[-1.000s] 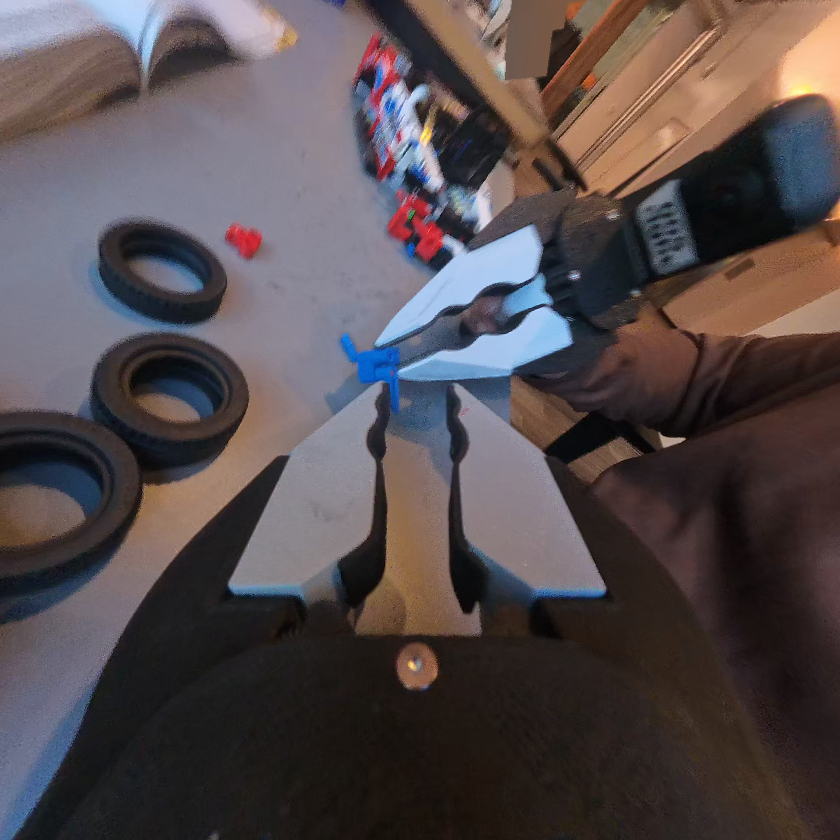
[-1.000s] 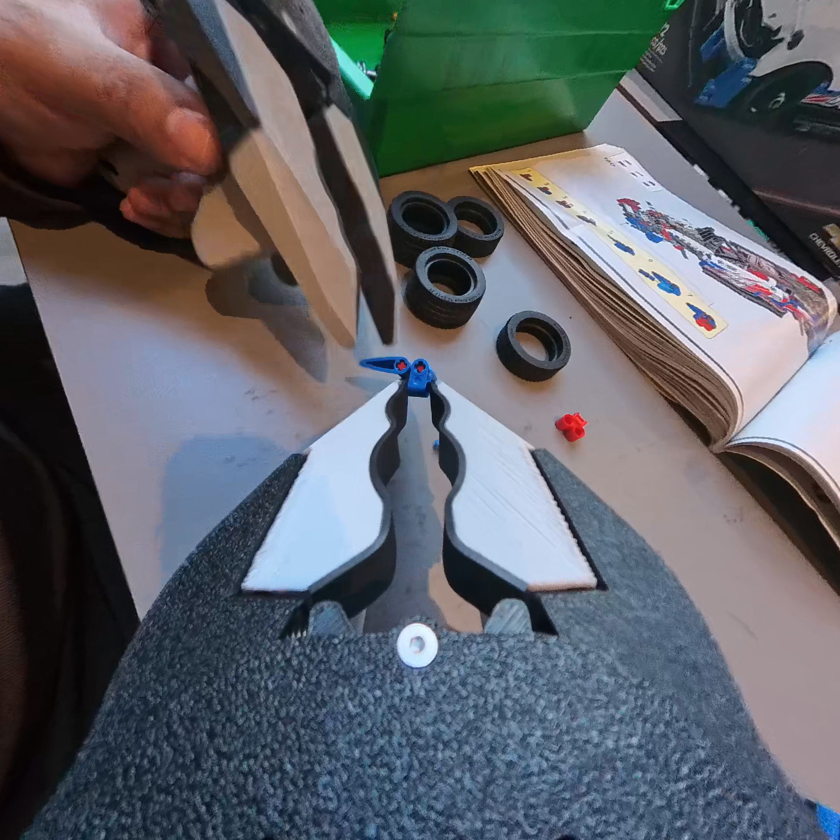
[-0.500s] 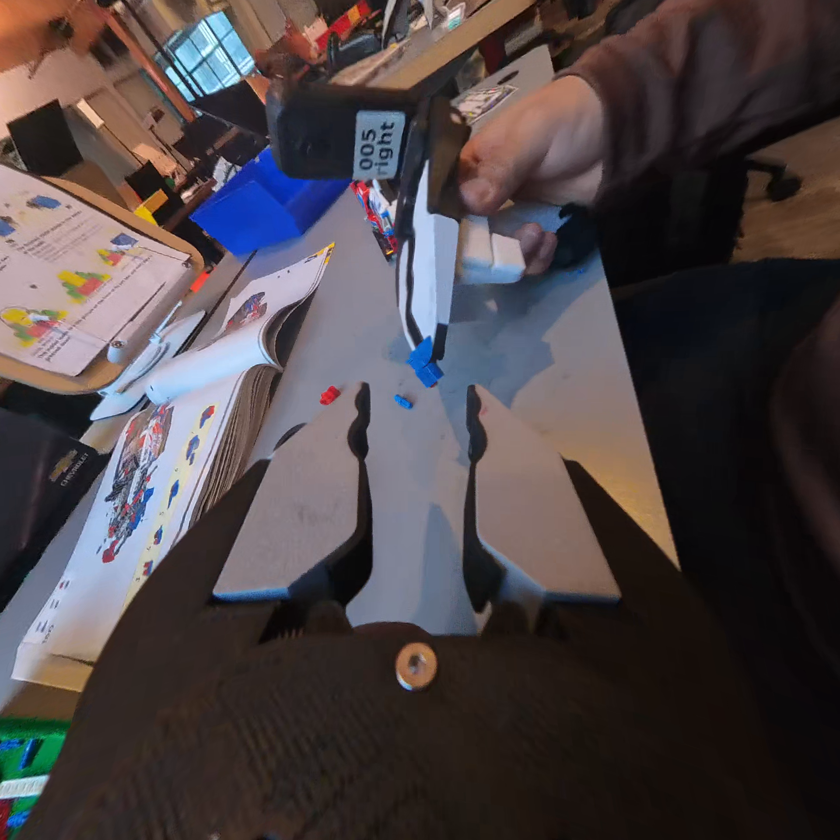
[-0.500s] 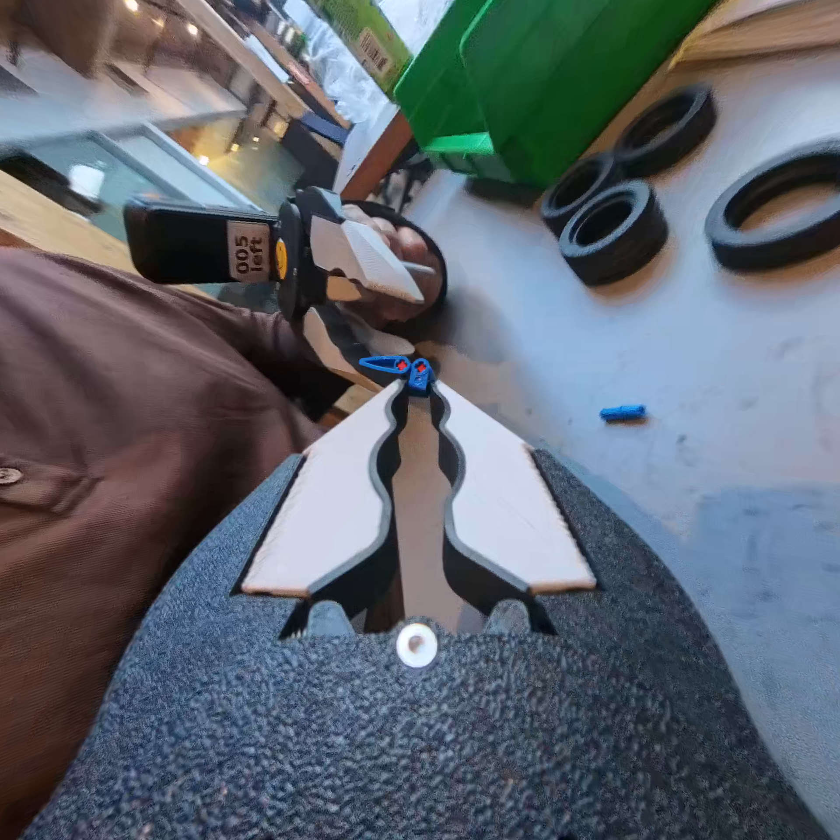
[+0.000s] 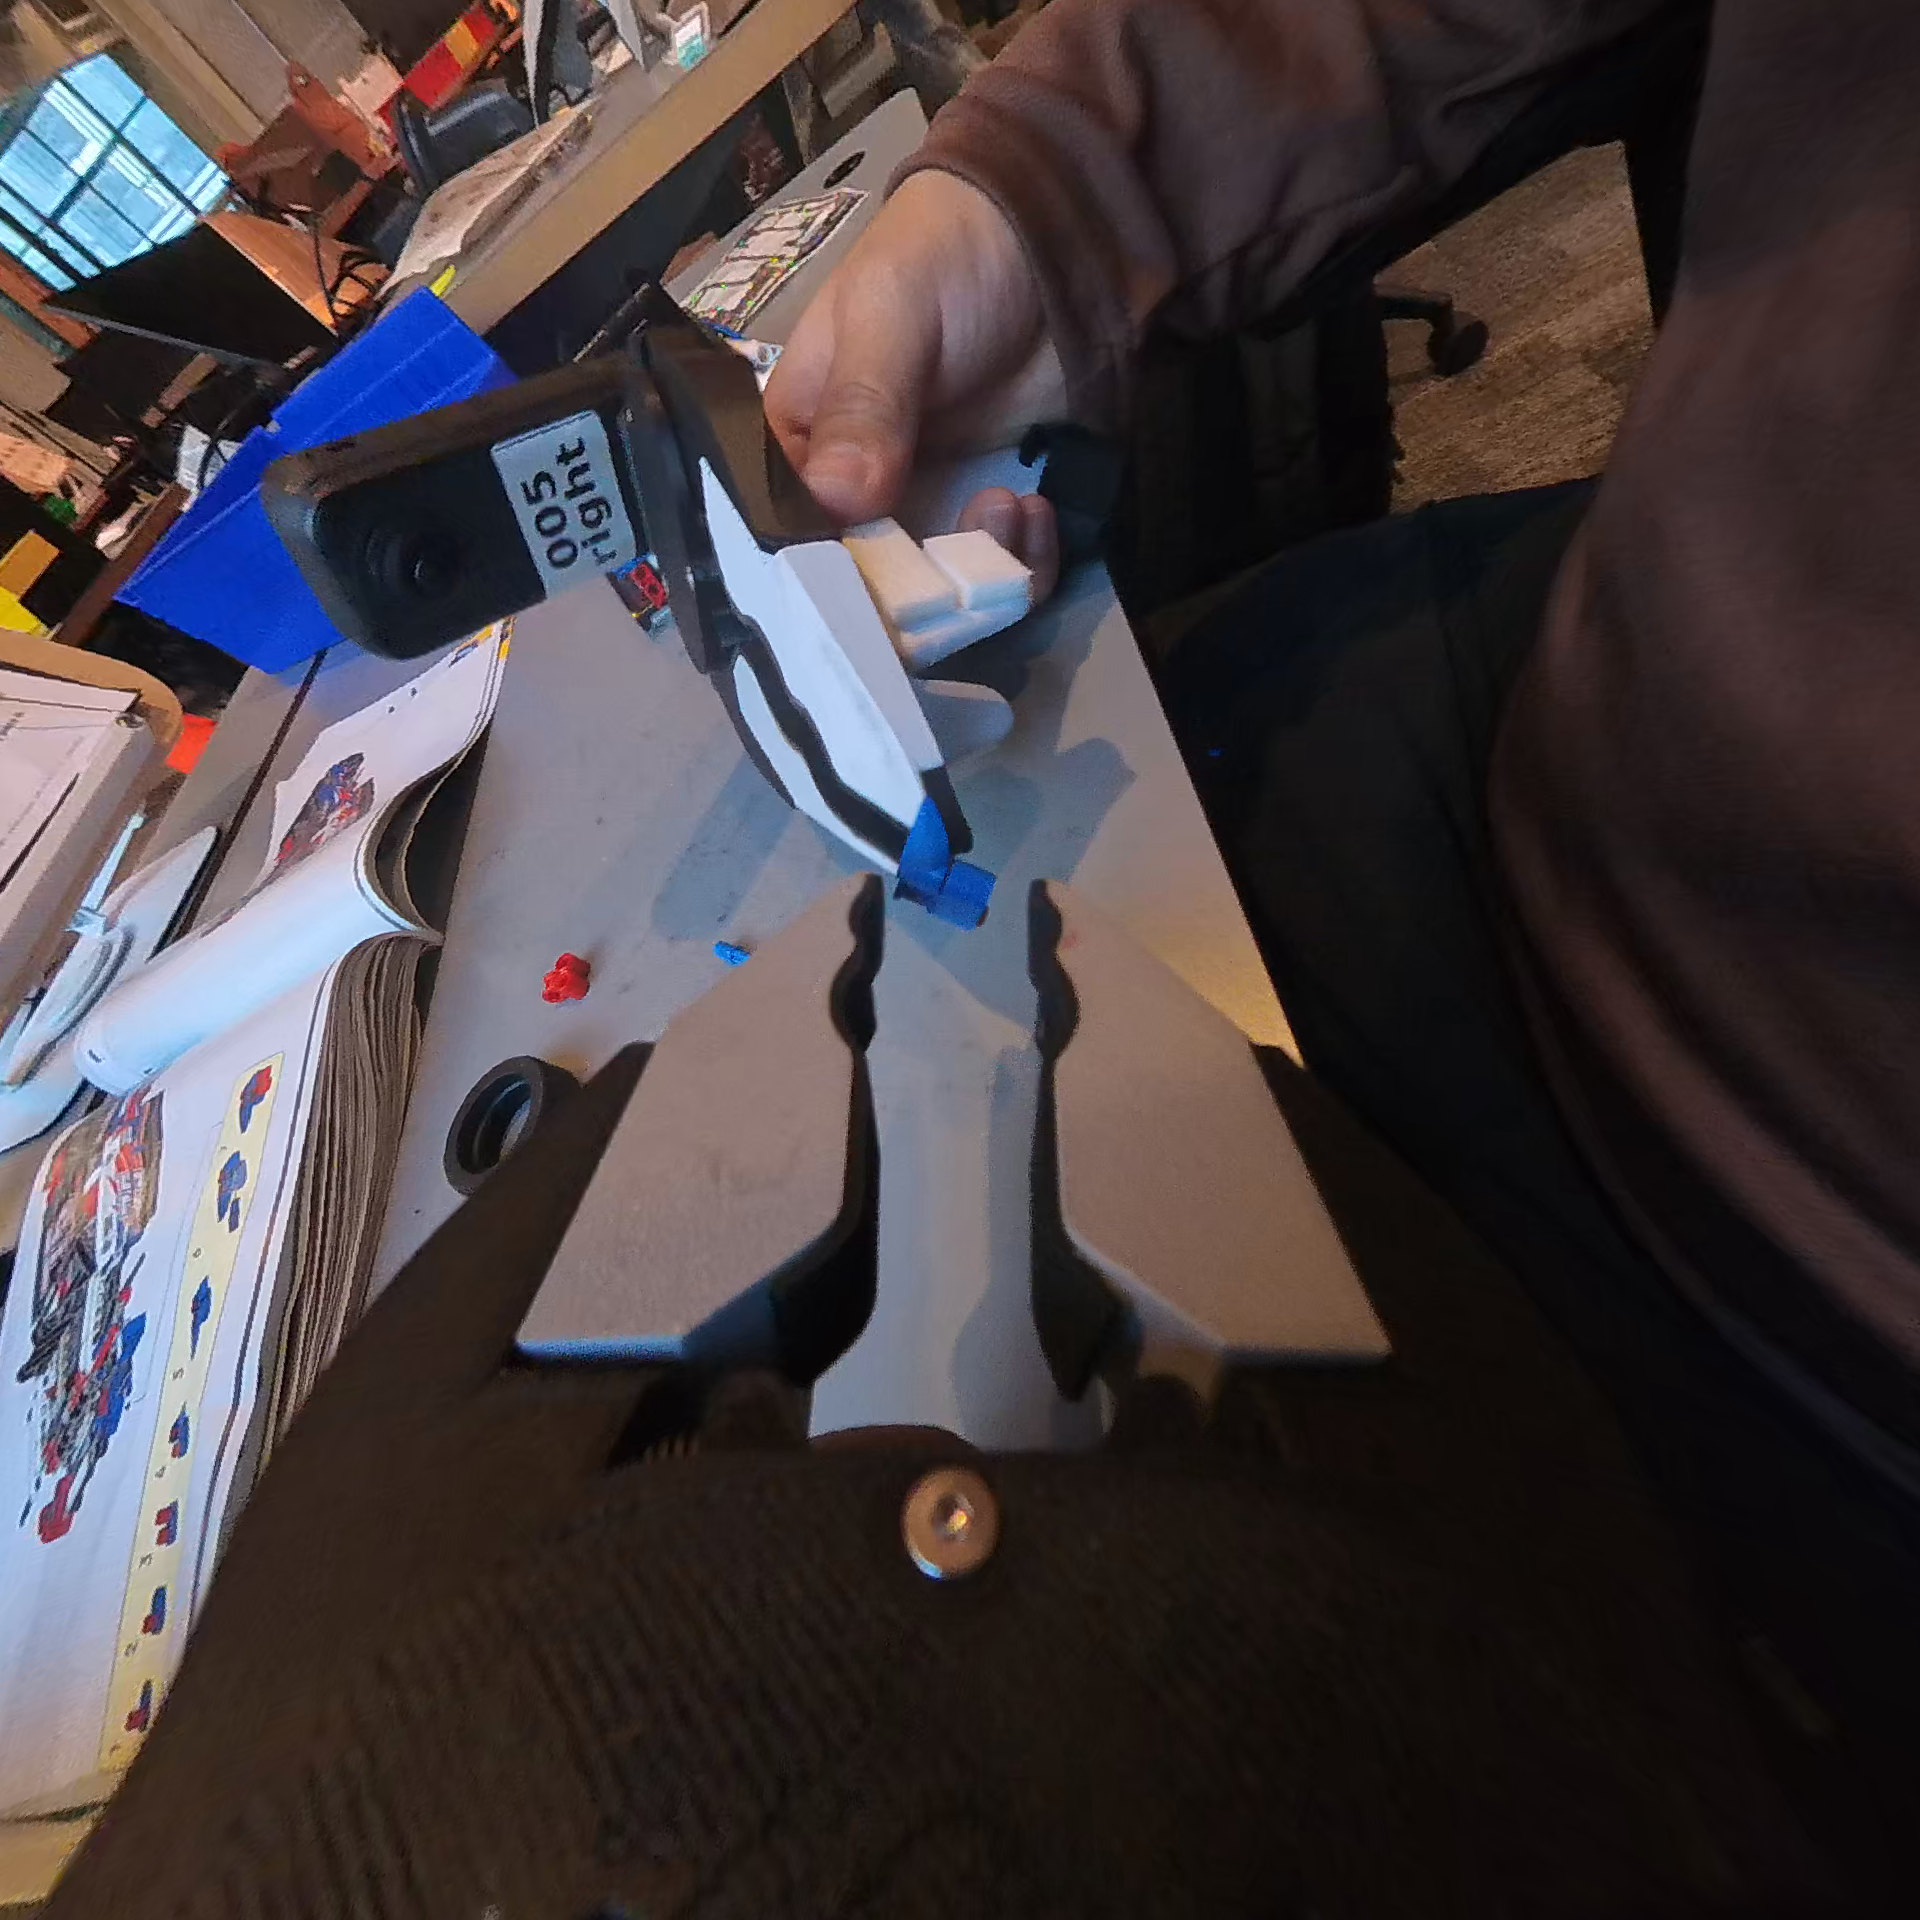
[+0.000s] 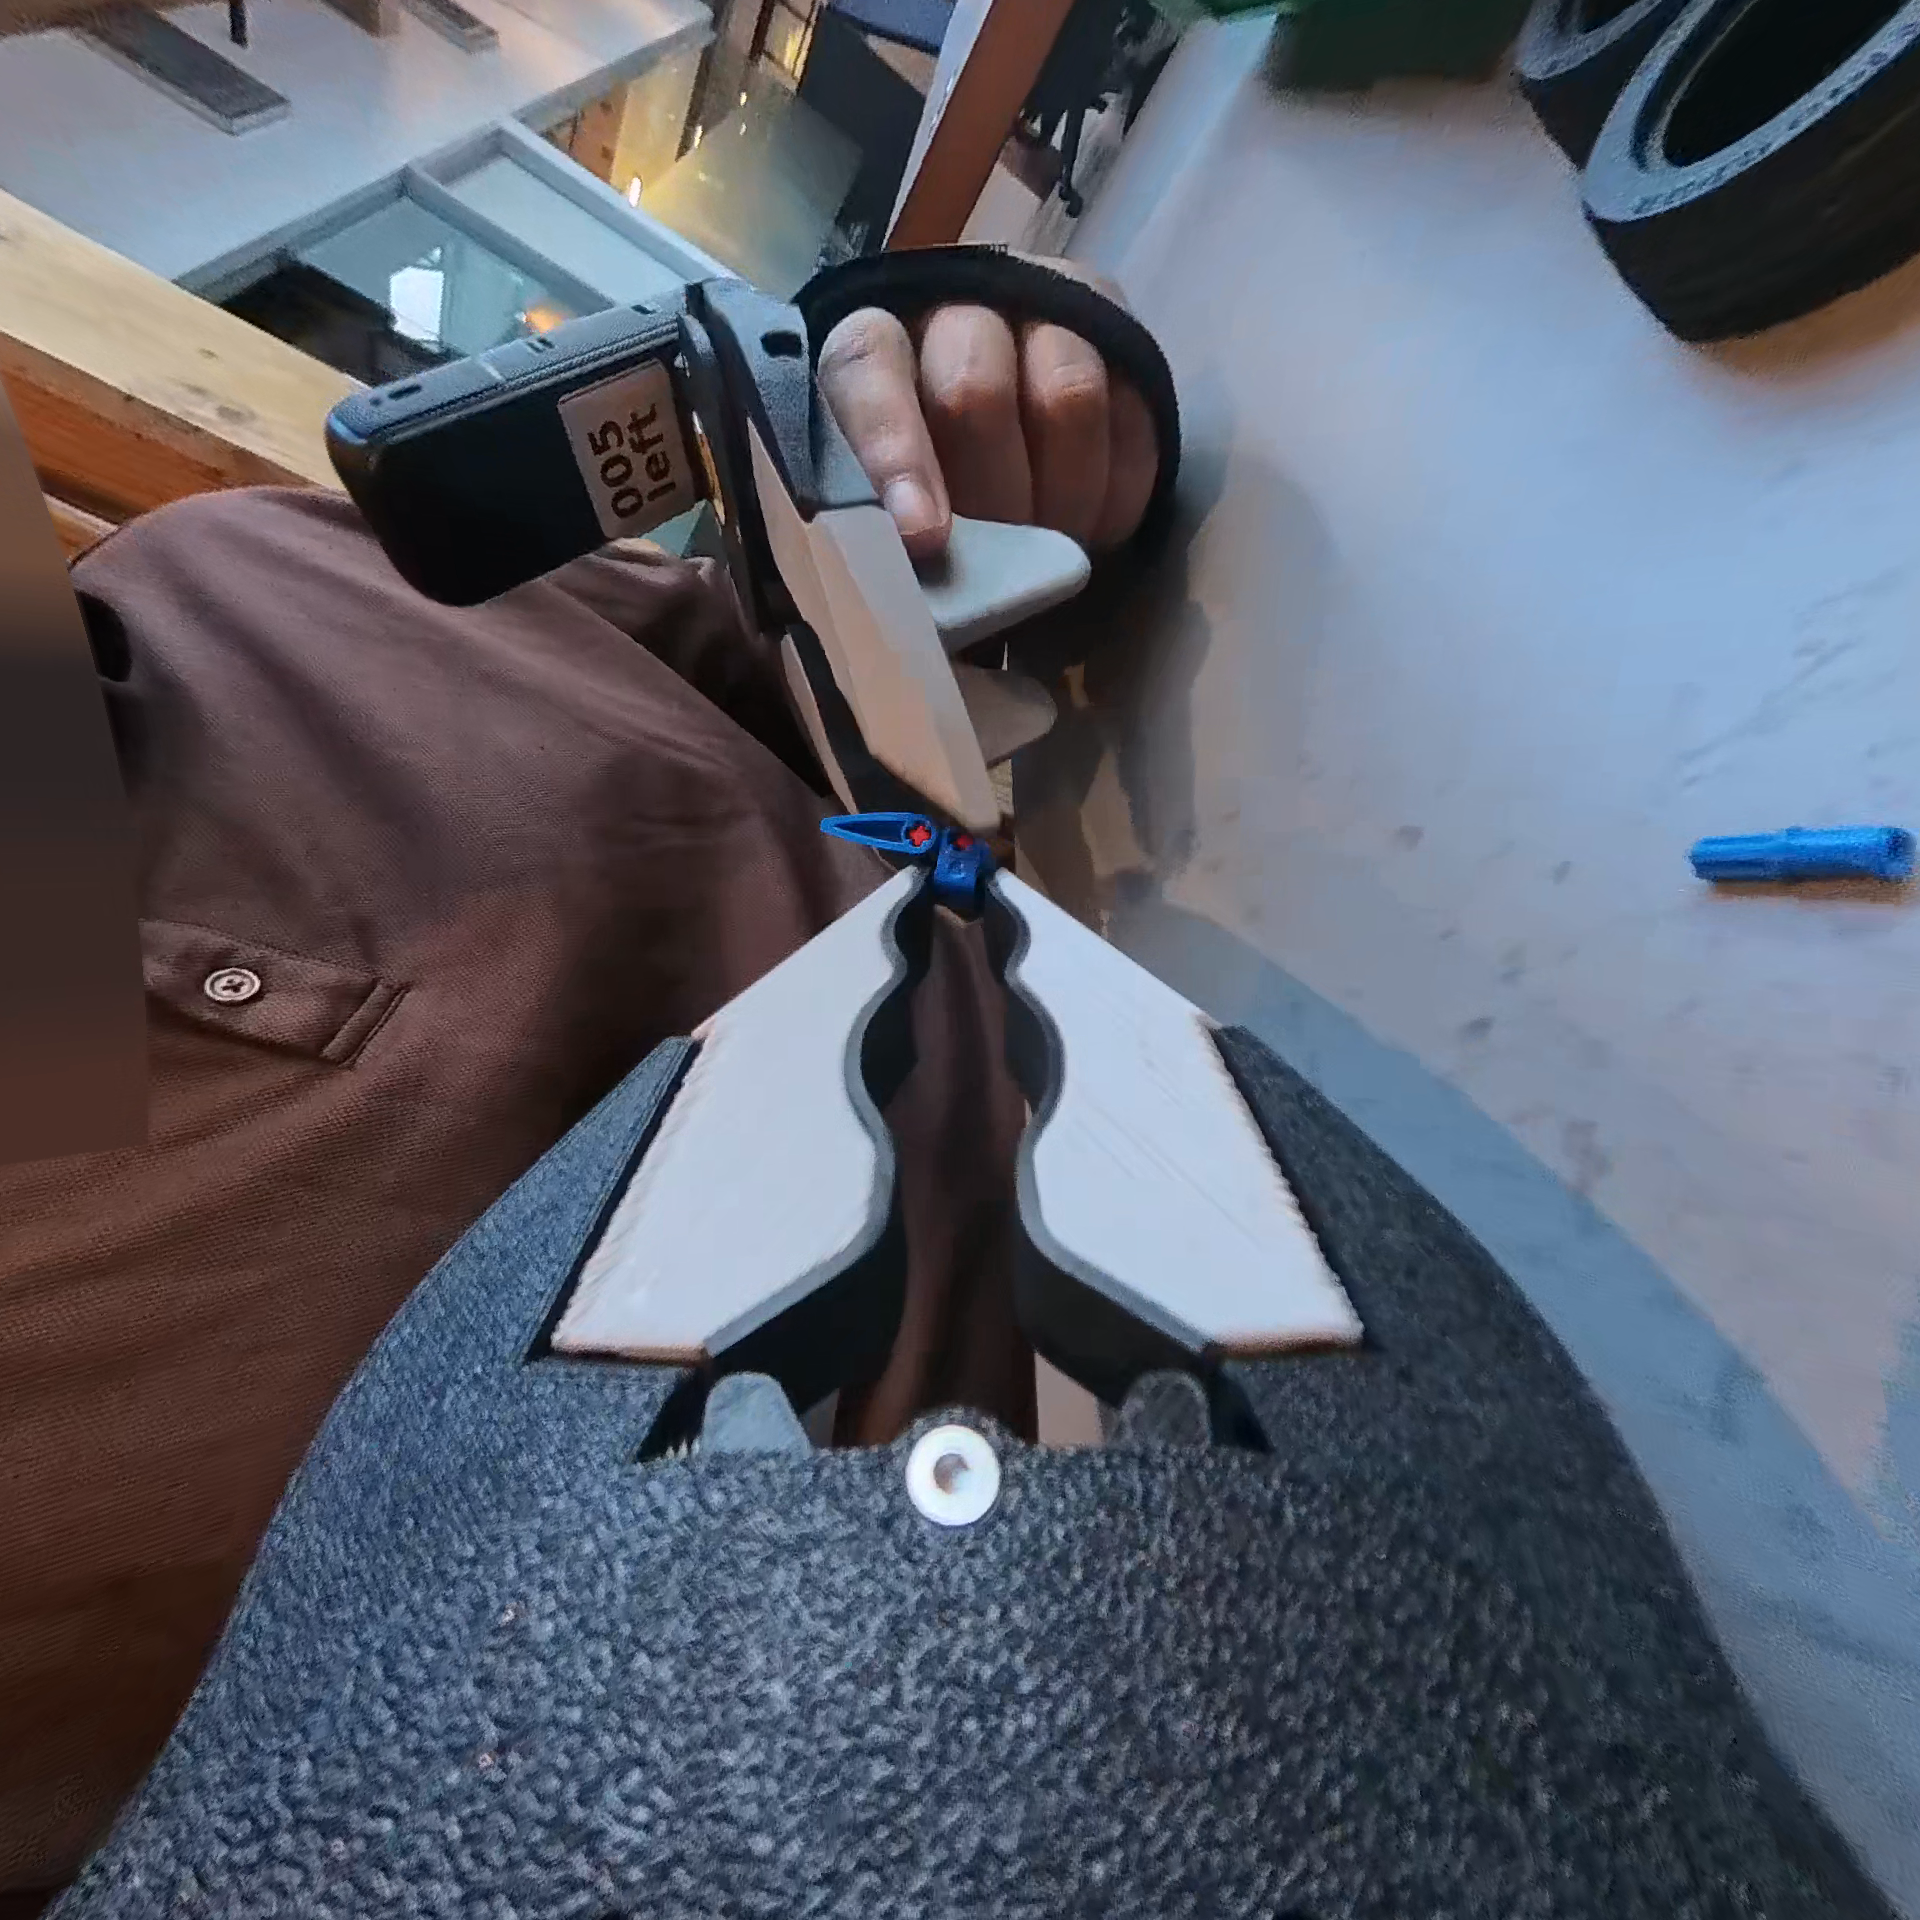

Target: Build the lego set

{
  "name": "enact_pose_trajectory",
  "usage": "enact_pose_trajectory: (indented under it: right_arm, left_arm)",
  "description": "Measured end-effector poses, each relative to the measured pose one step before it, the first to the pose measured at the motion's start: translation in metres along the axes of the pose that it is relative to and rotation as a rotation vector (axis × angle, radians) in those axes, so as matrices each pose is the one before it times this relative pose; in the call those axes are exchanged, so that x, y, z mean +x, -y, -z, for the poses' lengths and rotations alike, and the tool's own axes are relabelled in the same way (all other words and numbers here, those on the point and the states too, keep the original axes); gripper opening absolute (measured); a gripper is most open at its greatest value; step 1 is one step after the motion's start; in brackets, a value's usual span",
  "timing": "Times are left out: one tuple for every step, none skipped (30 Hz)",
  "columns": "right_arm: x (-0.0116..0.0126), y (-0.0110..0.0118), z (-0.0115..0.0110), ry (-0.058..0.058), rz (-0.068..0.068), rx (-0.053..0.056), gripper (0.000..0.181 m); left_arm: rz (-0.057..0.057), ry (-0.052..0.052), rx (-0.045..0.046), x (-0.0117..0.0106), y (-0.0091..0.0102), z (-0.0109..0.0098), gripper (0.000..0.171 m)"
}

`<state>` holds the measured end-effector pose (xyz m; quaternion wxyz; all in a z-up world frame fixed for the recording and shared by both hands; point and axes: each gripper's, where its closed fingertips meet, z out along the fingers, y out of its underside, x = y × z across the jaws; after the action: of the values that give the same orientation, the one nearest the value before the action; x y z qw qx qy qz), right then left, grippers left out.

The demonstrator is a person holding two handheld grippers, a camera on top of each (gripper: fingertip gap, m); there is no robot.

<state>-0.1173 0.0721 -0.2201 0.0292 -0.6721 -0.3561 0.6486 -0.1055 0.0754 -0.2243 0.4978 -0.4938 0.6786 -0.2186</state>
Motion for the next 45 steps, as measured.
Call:
enact_pose_trajectory:
  right_arm:
    - [-0.00046,-0.00018,-0.00173,0.0065,-0.0045,-0.0037,0.009]
    - [0.00008,-0.00086,-0.00137,0.0043,-0.0047,-0.0069,0.008]
    - [0.00017,-0.00117,-0.00085,0.0017,-0.0025,-0.0088,0.008]
    - [0.00002,-0.00038,-0.00017,-0.0003,0.0007,-0.0026,0.008]
    - [0.00009,0.00044,0.00037,-0.001,0.0,0.0037,0.008]
    - [0.00051,0.00049,0.00049,-0.001,-0.0033,0.0052,0.008]
    - [0.00075,0.00068,0.0006,-0.0018,-0.0049,0.0053,0.008]
    - [0.00084,0.00096,0.00065,-0.0023,-0.0041,0.0066,0.008]
    - [0.00069,0.00085,0.00067,-0.0023,-0.0043,0.006,0.008]
    - [0.00059,0.0,0.00025,-0.0002,-0.0061,0.0013,0.008]
    - [0.00026,-0.00035,-0.00014,0.0017,-0.0065,-0.002,0.008]
    - [-0.00025,-0.00049,-0.00019,0.0039,-0.0035,-0.0024,0.008]
    - [-0.00016,-0.00048,-0.00044,0.0021,-0.0011,-0.0032,0.008]
    - [0.00023,-0.00052,-0.00049,-0.0017,-0.0001,-0.004,0.008]
    - [0.00015,-0.00047,-0.00038,-0.0009,0.0006,-0.003,0.008]
    - [-0.00014,-0.0004,-0.00016,0.0006,0.0003,-0.0028,0.008]
    - [-0.00033,-0.00037,-0.00015,0.0016,0.0017,-0.002,0.008]
    - [-0.00028,0.00004,-0.00011,0.0003,0.0036,0.0006,0.008]
    - [-0.00008,0.00066,0.00034,-0.0009,0.0034,0.0044,0.008]
    - [-0.00005,0.00104,0.00069,-0.0005,0.0019,0.0075,0.008]
    - [-0.00002,0.00132,0.00077,-0.0003,0.0023,0.0095,0.009]
    - [-0.00023,0.00166,0.001,-0.001,0.0053,0.0119,0.008]
    - [-0.0004,0.00188,0.00111,-0.0009,0.0088,0.013,0.009]
    - [-0.0006,0.00217,0.00118,-0.0004,0.011,0.0141,0.01]
    - [-0.00055,0.00266,0.00151,-0.0019,0.0122,0.017,0.011]
    - [-0.00057,0.00368,0.00198,-0.0028,0.0183,0.0219,0.013]
    - [-0.00085,0.00436,0.00227,-0.0046,0.0235,0.0248,0.015]
    - [-0.00049,0.0044,0.00249,-0.0083,0.0242,0.0241,0.017]
    - [-0.00075,0.0041,0.00267,-0.0072,0.0269,0.0216,0.019]
    - [-0.0015,0.00432,0.00276,-0.0045,0.0311,0.023,0.019]
    - [-0.00065,0.00433,0.00315,-0.012,0.0341,0.0222,0.021]
    - [0.00136,0.00444,0.00332,-0.0281,0.0383,0.0193,0.027]
    - [0.00208,0.00377,0.00311,-0.0354,0.0431,0.0126,0.034]
    - [0.00218,0.00245,0.00285,-0.0348,0.0443,0.0032,0.034]
    - [0.00188,0.00187,0.00238,-0.0315,0.0432,0.0008,0.035]
    - [0.00125,0.00134,0.00187,-0.0237,0.042,0.0017,0.039]
    - [0.00112,0.00146,0.00129,-0.021,0.0324,0.0056,0.041]
    - [0.00044,0.00111,0.00091,-0.0138,0.0254,0.0049,0.041]
    - [0.00058,0.00157,0.00067,-0.0156,0.0293,0.0065,0.041]
    - [0.00085,0.00217,0.00093,-0.0235,0.0437,0.0094,0.038]
    - [0.00022,0.00246,0.00136,-0.0276,0.0573,0.0097,0.028]
    - [0.00111,0.00314,0.0017,-0.0397,0.0634,0.0103,0.022]
    - [0.00154,0.0043,0.00176,-0.045,0.0667,0.0144,0.021]
    - [0.0005,0.00421,0.00149,-0.0368,0.0597,0.0159,0.021]
    - [-0.00021,0.00269,0.00092,-0.0249,0.0427,0.0111,0.02]
  left_arm:
    - [-0.005,-0.0011,-0.00058,0.00069,0.00003,-0.00015,0.021]
    - [-0.0021,0.0011,-0.00238,0.00019,-0.00026,-0.00014,0.018]
    - [-0.0011,-0.0046,-0.00016,0.0007,-0.00006,-0.00001,0.016]
    - [0.0014,-0.0018,0.00026,0.00004,-0.00001,-0.00003,0.016]
    - [0.0048,0.0014,-0.00043,-0.00072,-0.00007,-0.00018,0.016]
    - [0.0052,0.0009,-0.00301,-0.00062,-0.00049,-0.00036,0.016]
    - [0.0048,0.0028,-0.00457,-0.00083,-0.00057,-0.00041,0.016]
    - [0.0048,0.0059,-0.00448,-0.00121,-0.00058,-0.00055,0.016]
    - [0.0033,0.0046,-0.00461,-0.0009,-0.00064,-0.00046,0.016]
    - [-0.0004,0.0006,-0.00333,-0.00002,-0.00039,-0.00029,0.016]
    - [-0.0036,0.0004,-0.00162,0.00041,-0.00016,-0.00019,0.016]
    - [-0.0051,0.0029,-0.00149,0.00012,-0.00006,-0.00016,0.016]
    - [-0.0056,0.0002,-0.00292,0.00056,-0.00031,-0.00031,0.017]
    - [-0.0048,-0.0003,-0.00249,0.00064,-0.00017,-0.0003,0.016]
    - [-0.0045,-0.0012,-0.00113,0.00082,0.00015,-0.00033,0.016]
    - [-0.0039,-0.0009,0.00036,0.00052,0.00007,-0.00002,0.016]
    - [-0.0017,-0.0013,0.00286,0.00037,0.0005,0.00019,0.016]
    - [0.0022,-0.0003,0.00208,-0.00016,0.00017,0.00014,0.015]
    - [0.0058,0.0018,0.00055,-0.00087,0.00004,0.00007,0.015]
    - [0.0078,0.0038,0.00062,-0.00119,-0.00003,0.00002,0.015]
    - [0.0086,0.0055,0.00087,-0.00164,0.00004,0.00013,0.015]
    - [0.0099,0.0069,0.0023,-0.00193,0.00022,0.00034,0.015]
    - [0.0116,0.0082,0.00344,-0.00223,0.00026,0.00051,0.015]
    - [0.0107,0.0121,0.00342,-0.00289,0.00016,0.00044,0.015]
    - [0.0064,0.019,0.00143,-0.00372,-0.00031,0.00049,0.015]
    - [0.002,0.0197,0.00045,-0.00361,-0.0006,0.00048,0.015]
    - [0.0023,0.0159,0.00151,-0.00316,-0.00034,0.00054,0.015]
    - [0.0061,0.0164,0.00063,-0.00326,-0.0004,0.00036,0.015]
    - [0.0074,0.0147,-0.00373,-0.00327,-0.00105,0.00034,0.015]
    - [0.0064,0.0118,-0.00374,-0.00274,-0.00112,0.00018,0.015]
    - [0.0068,0.0144,-0.00285,-0.00334,-0.00106,0.00025,0.015]
    - [0.0083,0.0179,-0.00566,-0.00393,-0.00141,0.00006,0.015]
    - [0.008,0.0124,-0.00673,-0.00322,-0.0016,-0.00007,0.015]
    - [0.0087,0.0121,-0.00324,-0.00311,-0.00106,0.00014,0.015]
    - [0.0081,0.0129,-0.00219,-0.00309,-0.00083,0.00012,0.015]
    - [0.0075,0.0103,-0.00408,-0.00278,-0.0011,-0.00002,0.015]
    - [0.0058,0.0096,-0.00149,-0.00237,-0.00055,0.00022,0.015]
    - [0.0031,0.0116,-0.00004,-0.00229,-0.00045,0.00022,0.015]
    - [0.0031,0.0106,-0.00274,-0.00227,-0.00078,0.00014,0.015]
    - [0.0056,0.0146,-0.01136,-0.00321,-0.00221,-0.00005,0.015]
    - [0.0048,0.011,-0.0124,-0.00277,-0.00252,0.00012,0.015]
    - [0.0061,0.0096,-0.0046,-0.00239,-0.0012,0.00032,0.015]
    - [0.0075,0.0133,0.00227,-0.00287,-0.0002,0.00055,0.015]
    - [0.0069,0.0143,0.00332,-0.00304,0.00007,0.00054,0.015]
    - [0.0061,0.0014,0.00573,-0.00122,0.00045,0.00039,0.015]
